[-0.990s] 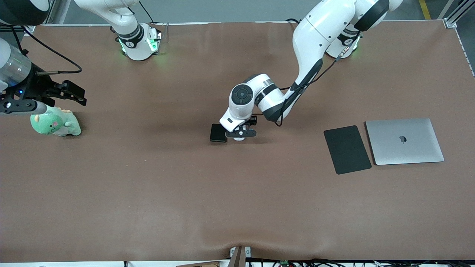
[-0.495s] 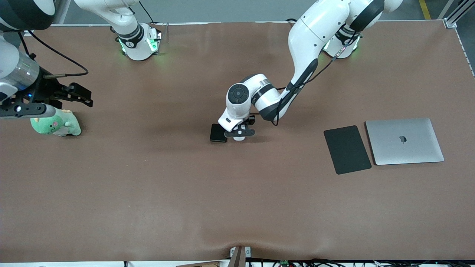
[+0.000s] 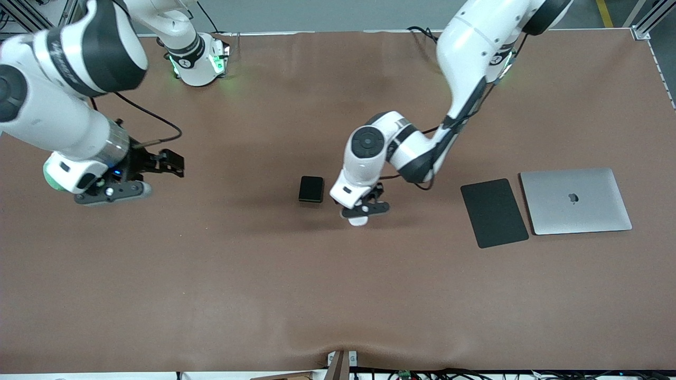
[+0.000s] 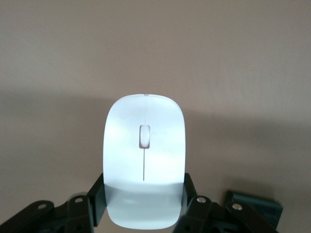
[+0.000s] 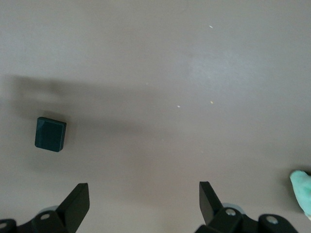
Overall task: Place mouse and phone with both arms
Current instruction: 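Carry the mouse to the mousepad while the right gripper reaches the phone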
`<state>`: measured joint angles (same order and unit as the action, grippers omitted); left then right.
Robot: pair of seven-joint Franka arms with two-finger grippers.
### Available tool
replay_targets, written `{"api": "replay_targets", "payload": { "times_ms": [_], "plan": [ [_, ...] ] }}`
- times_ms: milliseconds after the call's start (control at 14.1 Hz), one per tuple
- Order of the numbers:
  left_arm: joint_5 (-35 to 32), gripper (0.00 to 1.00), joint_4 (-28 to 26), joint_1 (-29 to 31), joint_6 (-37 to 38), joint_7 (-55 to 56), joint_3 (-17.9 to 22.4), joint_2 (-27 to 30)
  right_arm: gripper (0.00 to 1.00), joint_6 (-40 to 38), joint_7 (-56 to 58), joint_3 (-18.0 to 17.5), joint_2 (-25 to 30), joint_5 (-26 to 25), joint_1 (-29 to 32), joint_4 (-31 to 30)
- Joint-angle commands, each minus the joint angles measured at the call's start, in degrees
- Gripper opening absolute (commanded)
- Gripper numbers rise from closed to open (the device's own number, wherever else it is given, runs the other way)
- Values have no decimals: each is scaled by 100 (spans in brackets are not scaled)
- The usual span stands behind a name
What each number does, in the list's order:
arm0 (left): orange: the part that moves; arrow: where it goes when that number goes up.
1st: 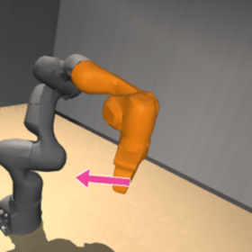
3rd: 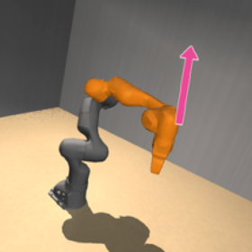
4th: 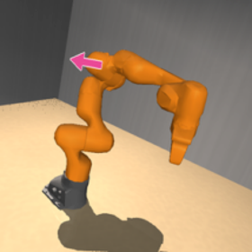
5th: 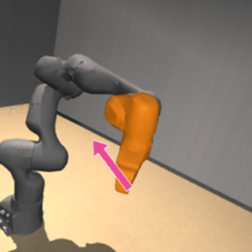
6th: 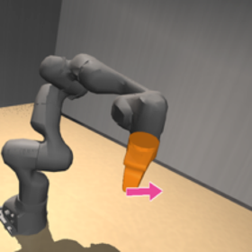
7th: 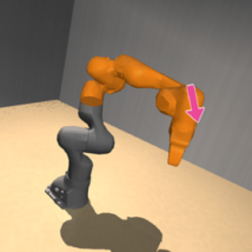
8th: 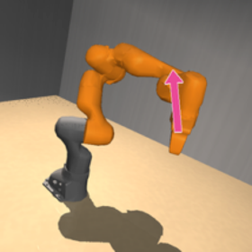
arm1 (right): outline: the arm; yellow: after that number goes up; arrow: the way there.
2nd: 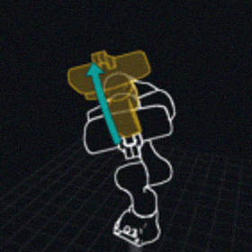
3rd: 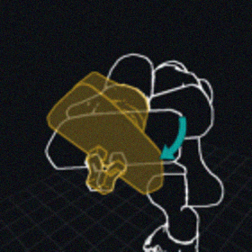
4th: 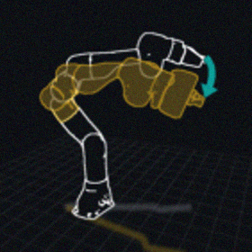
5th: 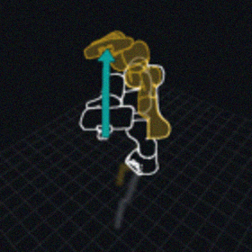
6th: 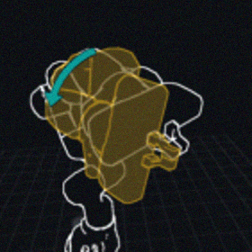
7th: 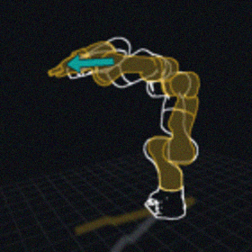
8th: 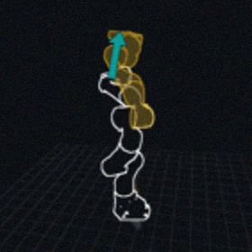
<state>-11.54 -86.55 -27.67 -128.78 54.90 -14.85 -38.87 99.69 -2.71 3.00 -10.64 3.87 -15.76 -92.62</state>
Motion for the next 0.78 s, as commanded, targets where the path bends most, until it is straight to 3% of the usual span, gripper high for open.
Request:
{"api": "replay_targets", "payload": {
  "times_ms": [0, 495, 707],
  "plan": [
    [-94, 0, -187, 375, 686, -215, -61, 774, 100, 191, -36, 51, -438, 78, -278, 166],
    [-41, 0, -266, 1675, 2119, -1523, -79, 1733, 100, 937, -36, 51, -2028, 456, -849, 762],
    [-41, 0, -555, 2230, 2138, -1710, -79, 1866, 100, 1325, -36, 51, -2258, 702, -929, 754]
  ]
}}
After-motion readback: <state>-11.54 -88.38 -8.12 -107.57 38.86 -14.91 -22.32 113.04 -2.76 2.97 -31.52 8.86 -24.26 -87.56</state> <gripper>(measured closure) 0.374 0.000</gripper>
